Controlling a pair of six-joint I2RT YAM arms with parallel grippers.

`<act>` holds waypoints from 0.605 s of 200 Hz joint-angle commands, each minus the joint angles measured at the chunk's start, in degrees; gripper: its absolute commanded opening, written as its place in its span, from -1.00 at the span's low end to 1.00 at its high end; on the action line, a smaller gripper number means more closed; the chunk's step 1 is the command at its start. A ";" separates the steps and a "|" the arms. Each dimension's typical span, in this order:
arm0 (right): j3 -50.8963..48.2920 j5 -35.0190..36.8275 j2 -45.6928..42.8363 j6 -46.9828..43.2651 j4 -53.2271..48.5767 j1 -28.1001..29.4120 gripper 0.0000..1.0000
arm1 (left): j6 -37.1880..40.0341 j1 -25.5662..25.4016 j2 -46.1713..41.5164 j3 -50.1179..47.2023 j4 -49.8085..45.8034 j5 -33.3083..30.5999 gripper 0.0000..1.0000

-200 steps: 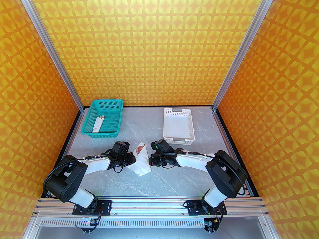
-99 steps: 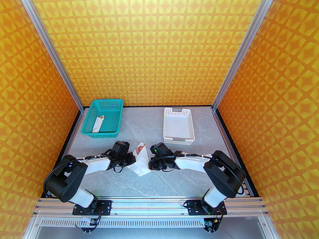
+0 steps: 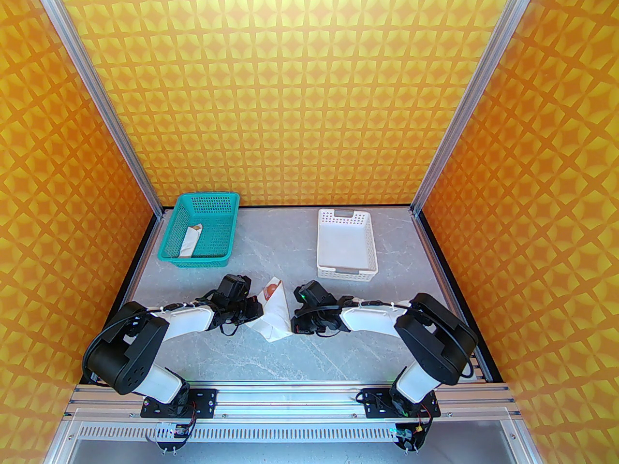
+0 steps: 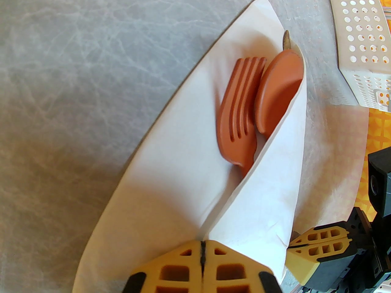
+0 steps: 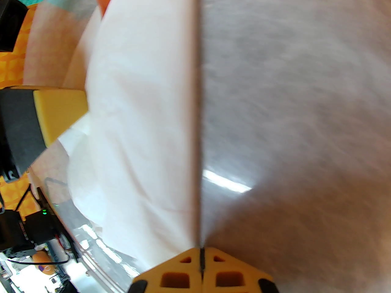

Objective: Place the utensils on the paper napkin and roll it up

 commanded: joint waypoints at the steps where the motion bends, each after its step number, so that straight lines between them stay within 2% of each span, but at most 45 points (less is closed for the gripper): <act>1: 3.73 5.97 -2.92 -3.94 -7.86 0.44 -0.91 | 1.14 -0.27 -0.70 -1.06 -4.31 -2.50 -1.00; 24: 7.81 9.90 -3.47 -6.73 -12.00 0.57 -0.83 | 0.93 -0.53 -0.71 -1.26 -3.81 -2.50 -1.00; 41: 10.23 12.53 -3.05 -7.75 -12.87 1.72 -0.69 | 0.45 -0.71 -0.63 -1.78 -2.42 -2.17 -1.00; 94: 17.00 24.59 2.11 -8.78 -14.05 8.55 -0.13 | -0.79 -0.70 -1.06 -3.34 -0.31 -1.15 -1.00; 121: 19.52 26.41 5.94 -9.04 -13.33 10.36 0.13 | -1.45 -0.71 -0.55 -3.85 1.32 0.11 -1.00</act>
